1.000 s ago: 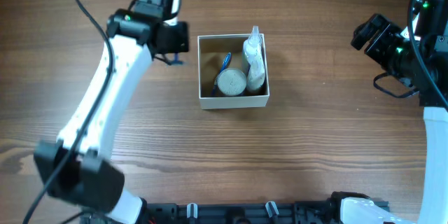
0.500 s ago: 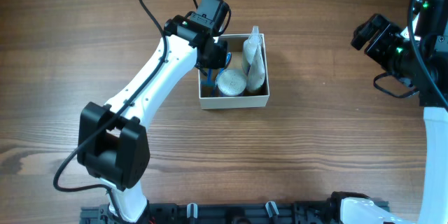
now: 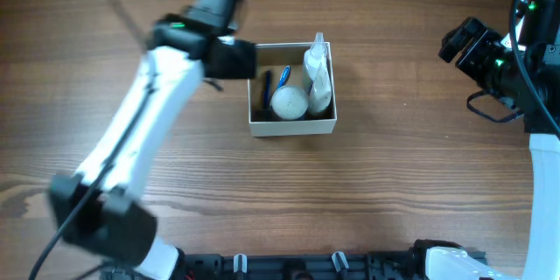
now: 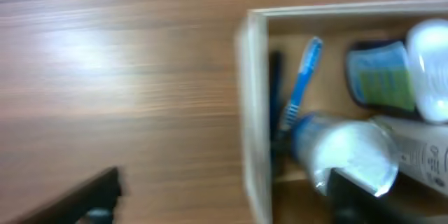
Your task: Pack container
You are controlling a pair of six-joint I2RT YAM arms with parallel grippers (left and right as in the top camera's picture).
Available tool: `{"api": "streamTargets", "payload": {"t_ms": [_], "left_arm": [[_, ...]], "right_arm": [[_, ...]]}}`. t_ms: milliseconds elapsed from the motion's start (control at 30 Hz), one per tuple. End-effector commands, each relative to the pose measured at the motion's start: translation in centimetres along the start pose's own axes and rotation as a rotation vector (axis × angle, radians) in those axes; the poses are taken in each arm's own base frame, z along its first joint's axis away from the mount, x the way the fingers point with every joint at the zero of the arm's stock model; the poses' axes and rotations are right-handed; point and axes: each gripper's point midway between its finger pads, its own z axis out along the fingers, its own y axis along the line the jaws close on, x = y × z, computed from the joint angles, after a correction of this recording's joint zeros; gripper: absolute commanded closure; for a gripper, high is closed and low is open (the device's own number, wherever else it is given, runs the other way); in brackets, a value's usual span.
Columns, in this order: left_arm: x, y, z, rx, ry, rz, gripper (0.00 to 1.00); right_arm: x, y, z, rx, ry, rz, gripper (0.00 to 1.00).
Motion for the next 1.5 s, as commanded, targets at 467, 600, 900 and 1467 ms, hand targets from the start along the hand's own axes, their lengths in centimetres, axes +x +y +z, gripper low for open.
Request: {"api": "streamTargets", "payload": {"t_ms": [467,600,900,1467], "left_arm": [[-1.0,14.0,-4.9,-0.164,-0.080,-0.317,0.00],[-1.0,14.0,-4.9,-0.164,-0.080,-0.317,0.00],[-1.0,14.0,-4.9,-0.165,-0.080,-0.317,0.00],[-1.0,14.0,-4.9,-0.164,-0.080,-0.317,0.00]], "right_arm": [[-0.1,0.3,0.1,-0.011,0.005,0.011,0.00],[-0.1,0.3,0.1,-0.011,0.005,0.012,0.00],[-0.1,0.3,-0.2,-0.015,-0.002,0.011,0.00],[5.4,-3.5,-5.5,-0.154,-0.527,-0.377,0.00]]}}
